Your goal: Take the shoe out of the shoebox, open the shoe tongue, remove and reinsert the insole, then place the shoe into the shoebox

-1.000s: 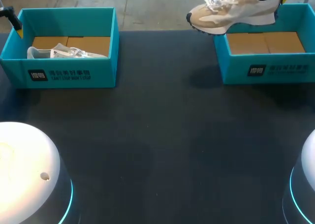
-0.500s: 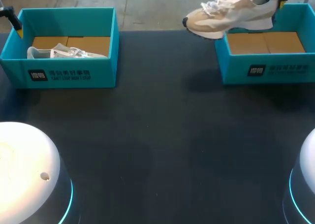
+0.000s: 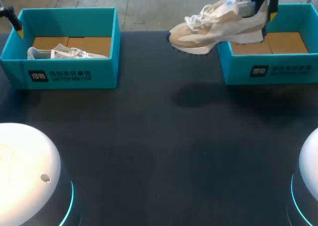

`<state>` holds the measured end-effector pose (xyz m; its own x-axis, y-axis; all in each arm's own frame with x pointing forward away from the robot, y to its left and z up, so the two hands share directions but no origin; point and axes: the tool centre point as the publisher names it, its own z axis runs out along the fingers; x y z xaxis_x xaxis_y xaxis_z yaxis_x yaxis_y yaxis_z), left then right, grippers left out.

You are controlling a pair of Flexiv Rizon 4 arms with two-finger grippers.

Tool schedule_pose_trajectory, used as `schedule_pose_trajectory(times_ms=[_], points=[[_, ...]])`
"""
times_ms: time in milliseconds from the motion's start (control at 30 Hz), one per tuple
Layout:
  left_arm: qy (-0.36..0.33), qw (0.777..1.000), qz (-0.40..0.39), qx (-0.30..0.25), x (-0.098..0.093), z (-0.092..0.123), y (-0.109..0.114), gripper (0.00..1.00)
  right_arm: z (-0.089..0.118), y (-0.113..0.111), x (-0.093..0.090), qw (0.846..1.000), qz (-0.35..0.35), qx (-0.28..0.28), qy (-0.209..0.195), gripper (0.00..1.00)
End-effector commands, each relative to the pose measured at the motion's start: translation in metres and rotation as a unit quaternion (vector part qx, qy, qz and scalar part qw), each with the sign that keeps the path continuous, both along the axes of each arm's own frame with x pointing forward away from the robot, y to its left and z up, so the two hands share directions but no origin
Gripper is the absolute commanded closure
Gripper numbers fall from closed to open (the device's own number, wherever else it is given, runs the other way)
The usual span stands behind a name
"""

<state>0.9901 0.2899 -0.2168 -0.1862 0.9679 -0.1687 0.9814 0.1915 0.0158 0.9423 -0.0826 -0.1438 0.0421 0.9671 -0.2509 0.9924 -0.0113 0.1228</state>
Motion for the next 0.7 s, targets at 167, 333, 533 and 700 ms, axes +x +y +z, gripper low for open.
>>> schedule_pose_trajectory(times_ms=[167,333,533,700], points=[[-0.001,1.0,0.0,0.001,-0.001,0.0,0.0,0.0,-0.002,0.033,-0.04,1.0,-0.011,-0.004,-0.009,1.0],[-0.001,1.0,0.0,0.001,-0.001,0.0,0.0,0.0,0.001,0.051,-0.065,1.0,-0.01,-0.005,-0.004,1.0],[-0.001,1.0,0.0,0.001,-0.001,0.0,0.0,0.0,0.001,0.071,-0.1,1.0,-0.023,-0.004,0.008,1.0],[-0.001,1.0,0.0,0.001,-0.001,0.0,0.0,0.0,0.002,0.082,-0.132,0.999,-0.03,0.002,0.02,1.0]])
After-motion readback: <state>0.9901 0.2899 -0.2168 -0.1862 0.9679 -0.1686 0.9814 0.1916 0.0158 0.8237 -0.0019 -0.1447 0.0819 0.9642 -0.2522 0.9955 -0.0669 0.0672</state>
